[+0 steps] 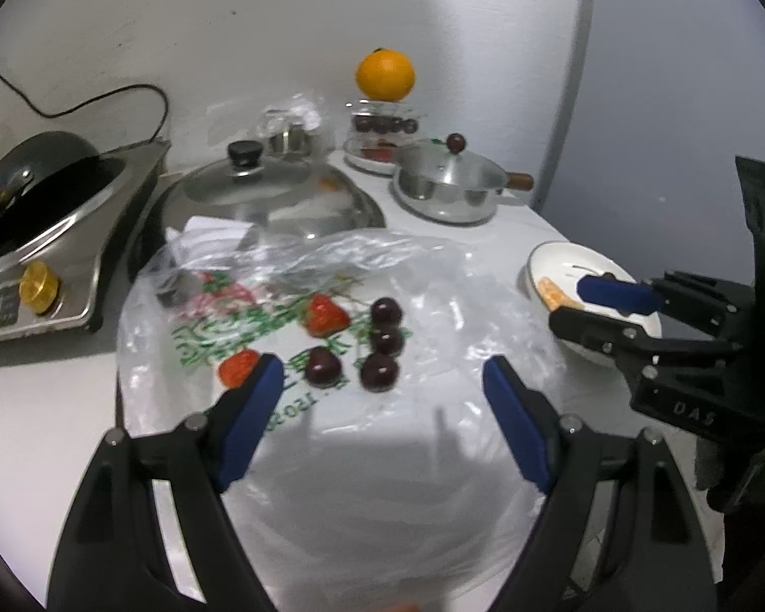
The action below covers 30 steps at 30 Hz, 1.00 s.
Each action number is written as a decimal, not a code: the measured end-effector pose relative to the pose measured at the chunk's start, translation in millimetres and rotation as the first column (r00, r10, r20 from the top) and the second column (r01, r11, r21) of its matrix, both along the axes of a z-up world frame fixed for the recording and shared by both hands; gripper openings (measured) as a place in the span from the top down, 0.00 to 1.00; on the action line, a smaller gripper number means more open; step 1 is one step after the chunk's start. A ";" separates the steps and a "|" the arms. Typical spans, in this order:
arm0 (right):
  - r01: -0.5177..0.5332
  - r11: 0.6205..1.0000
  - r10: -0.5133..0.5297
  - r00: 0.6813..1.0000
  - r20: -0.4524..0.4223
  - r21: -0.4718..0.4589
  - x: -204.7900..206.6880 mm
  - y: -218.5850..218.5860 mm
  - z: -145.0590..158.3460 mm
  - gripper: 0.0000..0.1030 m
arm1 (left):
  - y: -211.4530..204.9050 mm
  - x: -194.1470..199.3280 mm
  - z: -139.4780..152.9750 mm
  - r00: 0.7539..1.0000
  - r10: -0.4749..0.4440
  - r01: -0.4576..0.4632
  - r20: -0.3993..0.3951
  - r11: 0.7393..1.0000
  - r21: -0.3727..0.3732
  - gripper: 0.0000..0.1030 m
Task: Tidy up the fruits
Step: 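Withdraw both open tools from the plate back toward the bag, then lower right tool onto a dark cherry while left tool lowers onto a strawberry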
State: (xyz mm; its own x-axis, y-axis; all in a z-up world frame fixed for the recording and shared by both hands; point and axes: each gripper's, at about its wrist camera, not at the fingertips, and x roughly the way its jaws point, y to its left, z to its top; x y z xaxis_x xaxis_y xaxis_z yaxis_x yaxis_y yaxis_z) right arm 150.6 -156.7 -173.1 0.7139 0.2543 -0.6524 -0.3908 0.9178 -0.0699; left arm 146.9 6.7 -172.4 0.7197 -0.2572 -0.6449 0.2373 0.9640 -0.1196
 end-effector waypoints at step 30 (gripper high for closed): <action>-0.095 0.995 0.095 0.991 -0.092 -0.006 34.3 70.6 -39.7 0.61 | 53.7 27.1 -29.4 0.996 0.071 -0.072 -0.048 0.997 -0.010 0.21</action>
State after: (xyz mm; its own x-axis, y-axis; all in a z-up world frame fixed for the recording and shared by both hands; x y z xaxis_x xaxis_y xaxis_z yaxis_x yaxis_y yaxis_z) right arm 184.9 -86.1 -212.8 0.6240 0.3111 -0.7168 -0.4814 0.8757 -0.0389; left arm 174.0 60.4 -201.8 0.7052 -0.2138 -0.6760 0.1617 0.9768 -0.1403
